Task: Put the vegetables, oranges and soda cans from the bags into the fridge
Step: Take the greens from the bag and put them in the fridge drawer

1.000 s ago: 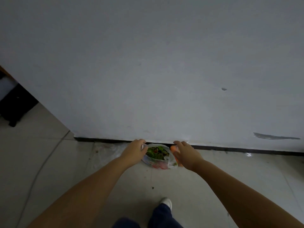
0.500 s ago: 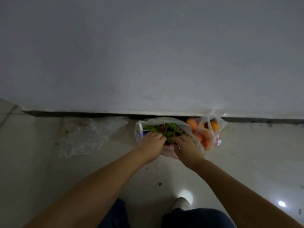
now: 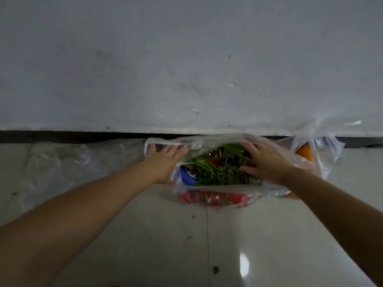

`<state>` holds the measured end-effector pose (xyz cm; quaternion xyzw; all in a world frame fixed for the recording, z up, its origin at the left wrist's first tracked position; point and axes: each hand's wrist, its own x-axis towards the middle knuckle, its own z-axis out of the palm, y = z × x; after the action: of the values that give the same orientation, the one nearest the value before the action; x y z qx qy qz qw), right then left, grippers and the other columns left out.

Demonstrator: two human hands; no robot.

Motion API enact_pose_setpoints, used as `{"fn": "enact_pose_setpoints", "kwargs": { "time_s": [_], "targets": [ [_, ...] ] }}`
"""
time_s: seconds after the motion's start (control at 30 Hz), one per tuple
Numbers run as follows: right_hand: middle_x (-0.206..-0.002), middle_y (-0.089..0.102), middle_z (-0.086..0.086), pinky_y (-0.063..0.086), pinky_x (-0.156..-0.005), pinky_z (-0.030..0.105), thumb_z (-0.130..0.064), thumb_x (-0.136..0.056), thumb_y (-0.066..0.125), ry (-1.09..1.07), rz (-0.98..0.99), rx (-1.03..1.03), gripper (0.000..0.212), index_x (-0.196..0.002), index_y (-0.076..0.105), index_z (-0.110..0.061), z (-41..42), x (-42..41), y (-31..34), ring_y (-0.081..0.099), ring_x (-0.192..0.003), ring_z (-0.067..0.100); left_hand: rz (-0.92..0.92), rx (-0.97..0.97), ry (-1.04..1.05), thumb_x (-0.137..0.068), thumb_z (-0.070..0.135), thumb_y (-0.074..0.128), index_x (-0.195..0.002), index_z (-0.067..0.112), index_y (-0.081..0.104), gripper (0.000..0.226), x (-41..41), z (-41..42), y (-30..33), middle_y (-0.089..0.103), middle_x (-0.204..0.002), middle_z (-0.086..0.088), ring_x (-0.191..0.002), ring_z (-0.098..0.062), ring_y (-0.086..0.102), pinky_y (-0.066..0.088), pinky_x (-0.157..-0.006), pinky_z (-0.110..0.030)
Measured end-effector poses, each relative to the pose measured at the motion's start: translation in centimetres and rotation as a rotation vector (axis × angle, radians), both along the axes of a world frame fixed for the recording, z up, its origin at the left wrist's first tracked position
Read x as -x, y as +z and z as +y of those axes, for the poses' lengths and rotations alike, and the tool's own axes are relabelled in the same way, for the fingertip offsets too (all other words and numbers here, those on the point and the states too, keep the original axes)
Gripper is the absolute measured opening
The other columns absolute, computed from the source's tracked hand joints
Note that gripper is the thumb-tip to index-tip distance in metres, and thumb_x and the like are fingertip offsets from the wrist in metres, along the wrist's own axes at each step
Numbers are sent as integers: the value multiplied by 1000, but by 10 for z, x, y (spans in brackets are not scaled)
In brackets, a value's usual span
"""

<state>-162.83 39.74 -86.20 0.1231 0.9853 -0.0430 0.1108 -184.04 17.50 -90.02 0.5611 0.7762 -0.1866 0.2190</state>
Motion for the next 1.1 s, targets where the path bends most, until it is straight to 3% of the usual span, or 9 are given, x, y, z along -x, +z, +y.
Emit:
{"fn": "enact_pose_setpoints", "kwargs": {
  "time_s": [0.17, 0.3, 0.37, 0.5, 0.6, 0.73, 0.87, 0.97, 1.1],
  "targets": [
    [-158, 18, 2, 19, -117, 43, -61, -81, 57, 94, -114, 72, 90, -150, 9, -29, -10, 18, -22, 14, -146, 20, -26, 140, 137, -68, 78, 53, -147, 26, -21, 120, 20, -4, -25, -12, -159, -1, -147, -22, 4, 11, -109, -66],
    [-153, 31, 2, 32, -99, 21, -48, -93, 49, -53, -150, 294, 70, -150, 13, -28, -3, 41, -30, 43, -130, 20, -5, 155, 90, -70, 82, 45, -147, 25, -20, 117, 35, 2, -50, -12, -159, 3, -147, -18, 6, 17, -115, -52],
    [-141, 48, 4, 39, -86, 24, -45, -96, 42, -189, -196, 321, 54, -146, 28, -26, 3, 45, -27, 54, -115, 20, -92, 164, 99, -77, 69, 53, -149, 19, -14, 110, 33, 6, -49, 1, -160, -3, -145, -22, 18, 21, -116, -43],
    [-130, 57, 5, 40, -86, 30, -44, -98, 36, -340, -200, 302, 42, -133, 44, -22, 13, 43, -26, 54, -112, 21, -556, -11, 338, -78, 31, 67, -143, 16, 28, 78, 33, 14, -49, 51, -135, -11, -115, -25, 56, 48, -96, -38],
    [-133, 55, 8, 35, -94, 32, -45, -98, 35, -389, -198, 238, 44, -136, 37, -21, 20, 42, -31, 50, -121, 25, -678, -257, 510, -85, 50, 51, -125, 19, 51, 51, 37, 26, -46, 62, -113, -5, -101, -28, 63, 51, -84, -34],
    [-118, 62, 12, 37, -94, 35, -48, -97, 35, -523, -282, 323, 43, -122, 43, -14, 21, 51, -40, 56, -109, 26, -734, -186, 620, -92, 54, 44, -145, 13, 30, 69, 18, 44, -42, 39, -146, -7, -130, -28, 44, 37, -98, -30],
    [-134, 53, 12, 31, -101, 33, -48, -98, 33, -456, -334, 355, 52, -136, 44, -13, 12, 59, -34, 48, -123, 26, -511, -219, 491, -96, 46, 39, -144, 14, 24, 60, 5, 35, -44, 55, -130, -18, -111, -34, 57, 47, -85, -36],
    [-139, 50, 4, 33, -102, 29, -53, -95, 38, -317, -400, 455, 52, -139, 44, -25, -2, 49, -35, 48, -125, 21, -501, -178, 275, -97, 43, 39, -132, 15, 38, 44, -5, 11, -48, 64, -108, -12, -88, -25, 60, 46, -70, -30],
    [-146, 42, 2, 27, -108, 34, -56, -94, 37, -202, -385, 254, 54, -145, 29, -39, -16, 25, -33, 37, -134, 21, -545, -207, 151, -96, 44, 43, -102, 17, 46, 28, -14, -3, -44, 48, -81, 6, -66, -9, 44, 33, -55, -17]
  ]
}}
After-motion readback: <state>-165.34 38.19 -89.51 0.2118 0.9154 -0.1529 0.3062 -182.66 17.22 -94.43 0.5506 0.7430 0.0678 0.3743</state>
